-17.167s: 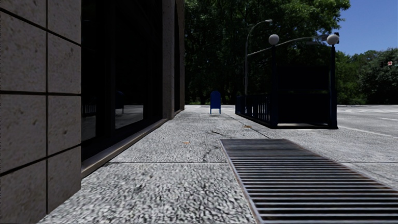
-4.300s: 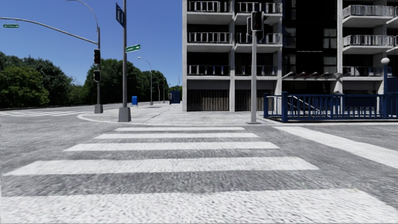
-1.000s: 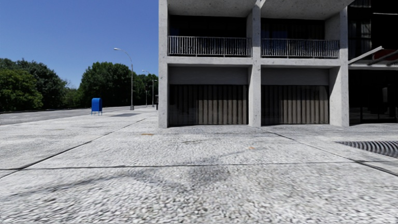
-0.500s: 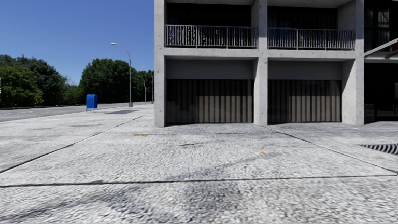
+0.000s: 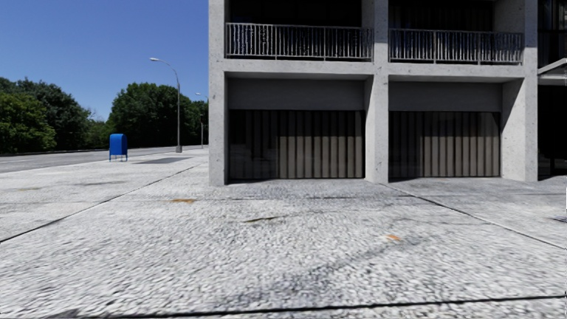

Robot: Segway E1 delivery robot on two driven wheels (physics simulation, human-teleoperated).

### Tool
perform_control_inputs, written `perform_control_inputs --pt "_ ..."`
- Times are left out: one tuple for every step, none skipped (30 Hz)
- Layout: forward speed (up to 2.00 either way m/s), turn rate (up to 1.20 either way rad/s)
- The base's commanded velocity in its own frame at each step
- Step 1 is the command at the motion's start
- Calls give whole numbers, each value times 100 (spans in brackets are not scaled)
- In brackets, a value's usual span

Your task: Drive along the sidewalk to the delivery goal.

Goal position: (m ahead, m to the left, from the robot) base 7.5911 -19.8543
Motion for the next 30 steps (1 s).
perform_control_inputs --pt "140 -50" --pt "148 -50" --pt "151 -50" --pt "151 -50" --pt "152 -50" --pt "152 -50" --pt "152 -50" --pt "152 -55" --pt "152 -59" --pt "152 -60" --pt "152 -60" --pt "152 -57" --pt "152 -56" --pt "152 -56" --pt "152 -56" --pt "153 -56" --pt "153 -56" --pt "153 -56" --pt "153 -56" --pt "153 -55" --pt "154 -55" --pt "154 -55" --pt "154 -55" --pt "154 -55" --pt "154 -55" --pt "154 -55" --pt "154 -55" --pt "154 -55" --pt "154 -55" --pt "154 -55"
